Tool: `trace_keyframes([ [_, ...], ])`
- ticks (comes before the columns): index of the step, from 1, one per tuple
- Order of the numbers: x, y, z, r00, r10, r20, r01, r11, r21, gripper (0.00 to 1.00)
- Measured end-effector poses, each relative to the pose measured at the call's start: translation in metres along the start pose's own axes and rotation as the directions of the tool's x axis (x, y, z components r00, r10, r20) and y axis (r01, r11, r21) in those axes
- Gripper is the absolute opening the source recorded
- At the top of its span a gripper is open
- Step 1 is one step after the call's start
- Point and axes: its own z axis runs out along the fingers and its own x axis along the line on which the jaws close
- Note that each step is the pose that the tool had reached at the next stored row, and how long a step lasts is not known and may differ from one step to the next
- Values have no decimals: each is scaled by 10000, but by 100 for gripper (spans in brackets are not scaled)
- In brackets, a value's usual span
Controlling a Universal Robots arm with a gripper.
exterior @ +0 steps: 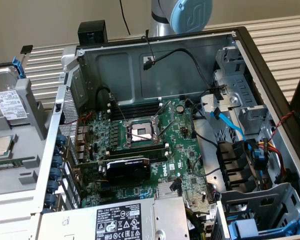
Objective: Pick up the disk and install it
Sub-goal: 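Pick up the disk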
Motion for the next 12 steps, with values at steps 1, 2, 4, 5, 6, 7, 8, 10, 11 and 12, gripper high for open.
trace_keyframes([
  [1, 0, 0, 0, 10000, -94, 10, 93, 9999, 49, 11],
  [2, 0, 0, -1, 9998, -199, 17, 199, 9998, 76, 11],
  [4, -1, 0, 0, 9988, -497, 25, 497, 9987, 99, 11],
  [5, -1, 0, 1, 9976, -687, 30, 687, 9976, 106, 11],
  [6, -1, 1, 0, 9963, -854, 33, 854, 9963, 109, 11],
  [7, -1, 1, 0, 9946, -1041, 37, 1041, 9945, 115, 11],
  [8, -1, 0, 0, 9930, -1181, 39, 1181, 9929, 119, 11],
  [10, -1, 0, 1, 9914, -1305, 42, 1305, 9914, 120, 11],
  [11, -1, -1, 0, 9914, -1309, 42, 1308, 9913, 117, 11],
  [12, -1, -1, 0, 9914, -1309, 43, 1308, 9913, 117, 11],
])
